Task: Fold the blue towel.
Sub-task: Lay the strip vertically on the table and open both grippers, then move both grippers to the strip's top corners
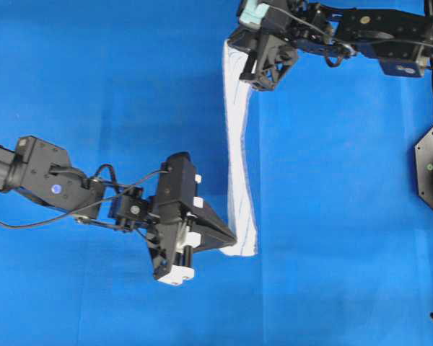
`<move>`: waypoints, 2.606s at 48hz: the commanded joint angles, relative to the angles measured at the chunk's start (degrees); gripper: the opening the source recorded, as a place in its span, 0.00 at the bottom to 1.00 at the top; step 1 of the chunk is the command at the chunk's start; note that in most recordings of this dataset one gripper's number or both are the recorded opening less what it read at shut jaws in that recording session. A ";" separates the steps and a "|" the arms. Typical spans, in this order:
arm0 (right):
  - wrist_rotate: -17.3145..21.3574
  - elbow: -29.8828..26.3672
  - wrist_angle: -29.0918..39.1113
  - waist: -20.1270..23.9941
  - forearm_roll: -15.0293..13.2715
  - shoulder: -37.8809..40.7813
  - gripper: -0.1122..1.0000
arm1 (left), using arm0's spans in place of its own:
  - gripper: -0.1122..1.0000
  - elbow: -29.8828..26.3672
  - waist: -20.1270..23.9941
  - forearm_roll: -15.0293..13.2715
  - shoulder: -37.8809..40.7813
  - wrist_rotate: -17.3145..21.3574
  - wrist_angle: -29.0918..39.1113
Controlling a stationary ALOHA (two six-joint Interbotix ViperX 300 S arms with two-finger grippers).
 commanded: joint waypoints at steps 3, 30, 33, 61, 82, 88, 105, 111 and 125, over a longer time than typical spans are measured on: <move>-0.18 -3.52 -0.53 -0.53 -0.18 1.14 0.12 | 0.11 1.67 -1.32 0.09 -3.08 -0.79 -0.79; -0.35 -6.86 -0.62 0.26 -0.26 5.19 0.67 | 0.43 4.83 -1.32 0.09 -4.48 -0.88 1.49; -0.35 -6.50 -0.44 0.26 -0.44 4.83 0.82 | 0.57 5.45 -1.32 0.09 -5.62 -0.88 2.90; 0.97 6.86 -2.55 0.70 -0.18 -9.49 0.84 | 0.70 16.26 10.46 0.70 -22.94 6.77 11.60; 0.97 15.29 -4.66 5.10 1.14 -16.88 0.84 | 0.70 18.11 27.16 0.79 -24.79 18.02 11.60; 0.97 16.08 -4.66 5.63 1.41 -17.23 0.84 | 0.70 18.28 27.95 0.70 -24.70 18.19 11.60; 0.88 14.33 -5.98 3.87 1.23 -15.47 0.84 | 0.70 17.23 29.88 0.70 -23.47 18.28 11.51; 0.88 13.36 -6.86 1.05 1.23 -13.27 0.84 | 0.70 16.00 32.96 1.05 -21.27 18.98 11.16; 0.88 11.07 -12.13 -2.81 1.41 -4.04 0.84 | 0.70 12.04 39.20 1.05 -10.90 21.62 8.35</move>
